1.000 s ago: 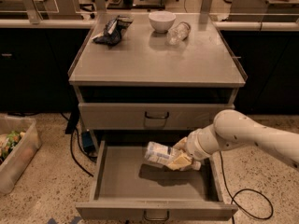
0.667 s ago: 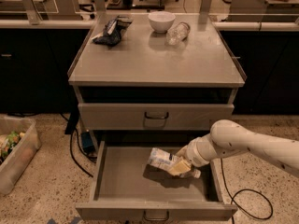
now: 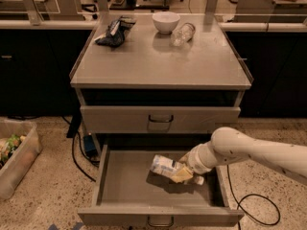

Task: Place blue plastic bottle into middle drawer

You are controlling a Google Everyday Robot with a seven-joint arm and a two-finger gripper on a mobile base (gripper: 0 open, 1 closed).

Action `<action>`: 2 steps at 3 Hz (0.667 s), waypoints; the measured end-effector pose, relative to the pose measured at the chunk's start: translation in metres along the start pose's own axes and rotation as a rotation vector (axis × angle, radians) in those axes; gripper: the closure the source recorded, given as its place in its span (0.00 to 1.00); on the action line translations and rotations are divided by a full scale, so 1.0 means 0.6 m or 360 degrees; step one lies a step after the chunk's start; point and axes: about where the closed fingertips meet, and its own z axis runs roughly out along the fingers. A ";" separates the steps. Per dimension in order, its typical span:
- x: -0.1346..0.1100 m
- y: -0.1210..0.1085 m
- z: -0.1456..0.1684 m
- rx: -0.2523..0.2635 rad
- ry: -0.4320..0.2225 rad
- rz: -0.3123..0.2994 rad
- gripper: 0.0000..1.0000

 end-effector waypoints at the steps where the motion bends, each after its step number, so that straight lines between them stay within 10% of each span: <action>1: 0.053 -0.001 0.088 0.0075 0.0121 0.0079 1.00; 2: 0.079 -0.012 0.154 0.0118 0.0136 0.0211 1.00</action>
Offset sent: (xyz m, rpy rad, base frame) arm 0.0194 0.0121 -0.1478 -0.0833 0.0817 -0.2536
